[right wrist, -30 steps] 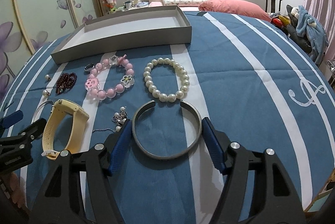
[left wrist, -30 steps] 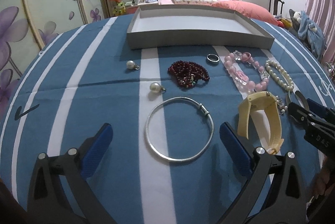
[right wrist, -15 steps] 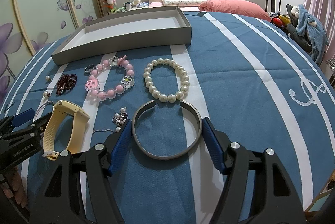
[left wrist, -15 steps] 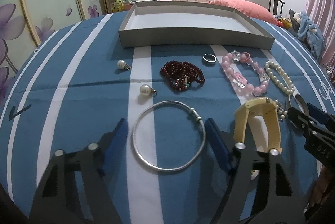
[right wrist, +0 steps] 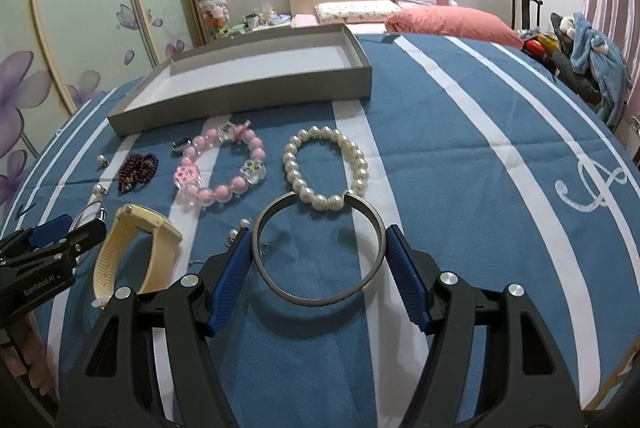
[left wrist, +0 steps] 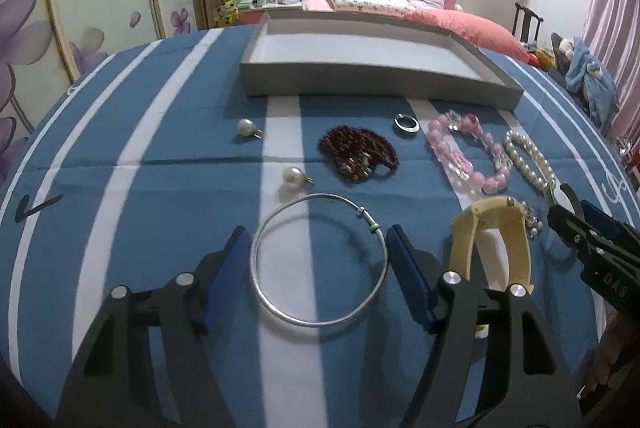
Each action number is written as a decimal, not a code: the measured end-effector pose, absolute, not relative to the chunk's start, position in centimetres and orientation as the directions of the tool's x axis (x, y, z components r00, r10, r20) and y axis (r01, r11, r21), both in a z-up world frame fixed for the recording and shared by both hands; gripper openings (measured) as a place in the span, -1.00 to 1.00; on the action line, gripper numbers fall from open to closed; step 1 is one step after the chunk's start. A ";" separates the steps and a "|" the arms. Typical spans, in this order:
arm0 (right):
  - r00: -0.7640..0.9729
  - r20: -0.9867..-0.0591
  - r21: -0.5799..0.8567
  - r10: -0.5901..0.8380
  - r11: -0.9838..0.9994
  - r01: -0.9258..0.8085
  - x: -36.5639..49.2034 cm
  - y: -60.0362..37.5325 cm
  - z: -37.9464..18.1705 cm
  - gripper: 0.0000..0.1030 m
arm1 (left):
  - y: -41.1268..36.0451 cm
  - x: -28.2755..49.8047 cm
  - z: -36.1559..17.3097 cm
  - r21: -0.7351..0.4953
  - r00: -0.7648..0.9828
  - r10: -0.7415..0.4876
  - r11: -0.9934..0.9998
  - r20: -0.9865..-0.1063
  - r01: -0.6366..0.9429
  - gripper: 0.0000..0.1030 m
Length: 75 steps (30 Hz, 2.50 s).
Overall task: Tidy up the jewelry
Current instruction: 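Grasp the grey cuff bangle with the right tool while the left tool grasps the silver bangle, then release the cuff bangle into the tray with the right tool while the left tool releases the silver bangle, then move the left tool to the yellow watch and grasp its strap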
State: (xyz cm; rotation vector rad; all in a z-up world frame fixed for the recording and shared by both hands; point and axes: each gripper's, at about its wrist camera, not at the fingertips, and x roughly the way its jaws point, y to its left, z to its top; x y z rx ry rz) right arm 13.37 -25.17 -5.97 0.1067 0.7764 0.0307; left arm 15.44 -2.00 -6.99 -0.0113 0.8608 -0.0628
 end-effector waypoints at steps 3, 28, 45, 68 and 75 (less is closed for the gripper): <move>0.735 -0.674 0.107 0.074 0.994 -0.003 13.4 -24.9 -5.3 0.30 | -1.3 15.3 -6.0 -0.041 0.677 -0.053 0.999 -0.734 0.034 0.32; 0.938 -0.336 0.030 0.087 0.996 -0.082 20.9 -23.2 5.0 0.31 | -2.3 23.5 3.5 0.022 0.896 -0.027 0.999 -0.443 0.041 0.33; 0.856 -0.505 0.061 0.112 0.994 -0.094 30.6 -22.7 -0.1 0.31 | -3.5 33.7 -1.0 -0.001 0.838 -0.061 0.997 -0.543 0.072 0.33; 0.822 -0.558 0.068 0.112 0.994 -0.089 31.7 -22.4 -0.2 0.60 | -2.6 35.5 -1.6 0.013 0.827 -0.012 1.000 -0.562 0.023 0.48; 0.840 -0.531 0.063 0.111 0.994 -0.092 29.6 -22.6 1.4 0.60 | -1.2 32.9 0.2 -0.006 0.843 -0.006 1.000 -0.538 0.003 0.48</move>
